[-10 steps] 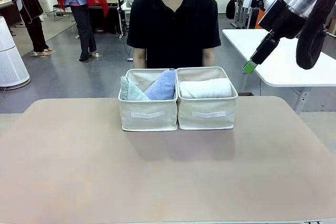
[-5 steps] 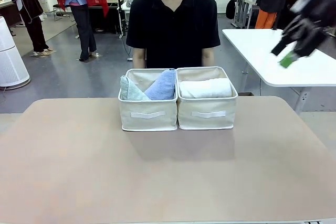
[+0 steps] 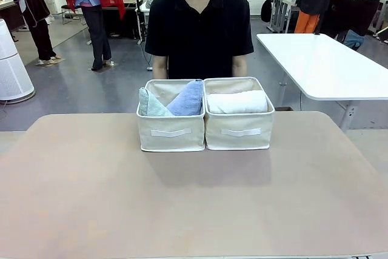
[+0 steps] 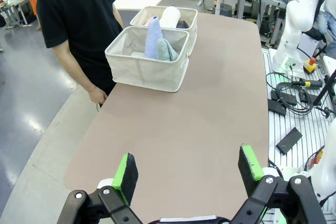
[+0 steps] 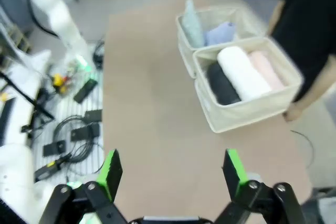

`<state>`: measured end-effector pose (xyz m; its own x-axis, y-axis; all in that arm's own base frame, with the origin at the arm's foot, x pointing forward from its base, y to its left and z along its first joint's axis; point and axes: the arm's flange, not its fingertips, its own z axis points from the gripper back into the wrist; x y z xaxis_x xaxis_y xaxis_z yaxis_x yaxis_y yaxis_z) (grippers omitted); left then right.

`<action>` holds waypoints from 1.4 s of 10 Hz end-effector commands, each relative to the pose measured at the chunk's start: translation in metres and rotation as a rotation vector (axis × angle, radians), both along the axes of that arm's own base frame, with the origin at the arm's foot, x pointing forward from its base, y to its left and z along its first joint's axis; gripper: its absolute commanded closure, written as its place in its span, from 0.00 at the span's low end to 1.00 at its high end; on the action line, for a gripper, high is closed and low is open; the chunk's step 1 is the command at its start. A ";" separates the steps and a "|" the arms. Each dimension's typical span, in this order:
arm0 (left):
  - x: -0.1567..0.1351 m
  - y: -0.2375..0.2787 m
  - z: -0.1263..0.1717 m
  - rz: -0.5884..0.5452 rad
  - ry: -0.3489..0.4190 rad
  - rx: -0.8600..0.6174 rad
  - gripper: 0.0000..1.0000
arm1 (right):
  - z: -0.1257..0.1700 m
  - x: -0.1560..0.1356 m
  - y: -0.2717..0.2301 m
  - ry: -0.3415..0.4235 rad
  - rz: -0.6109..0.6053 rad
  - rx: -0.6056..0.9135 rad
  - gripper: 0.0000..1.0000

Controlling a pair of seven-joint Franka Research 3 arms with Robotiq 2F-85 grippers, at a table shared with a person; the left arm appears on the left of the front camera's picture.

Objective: Sort the towels based on their folding style.
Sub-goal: Pick up another triangle-folded towel from the table and place it in the left Fabric basket.

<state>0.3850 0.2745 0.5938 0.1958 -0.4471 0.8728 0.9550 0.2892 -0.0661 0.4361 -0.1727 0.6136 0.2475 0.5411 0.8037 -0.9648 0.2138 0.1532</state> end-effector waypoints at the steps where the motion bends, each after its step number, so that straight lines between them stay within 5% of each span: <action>1: -0.002 0.000 0.001 -0.011 -0.018 -0.002 0.00 | -0.001 0.023 -0.005 -0.006 0.030 0.046 0.00; 14: -0.002 0.000 0.001 -0.011 -0.018 -0.002 0.00 | -0.019 0.025 -0.009 0.011 -0.003 0.045 0.00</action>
<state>0.3851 0.2745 0.5938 0.1957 -0.4472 0.8728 0.9550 0.2890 -0.0661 0.4629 -0.1832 0.5975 0.2548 0.5041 0.8252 -0.9626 0.2136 0.1668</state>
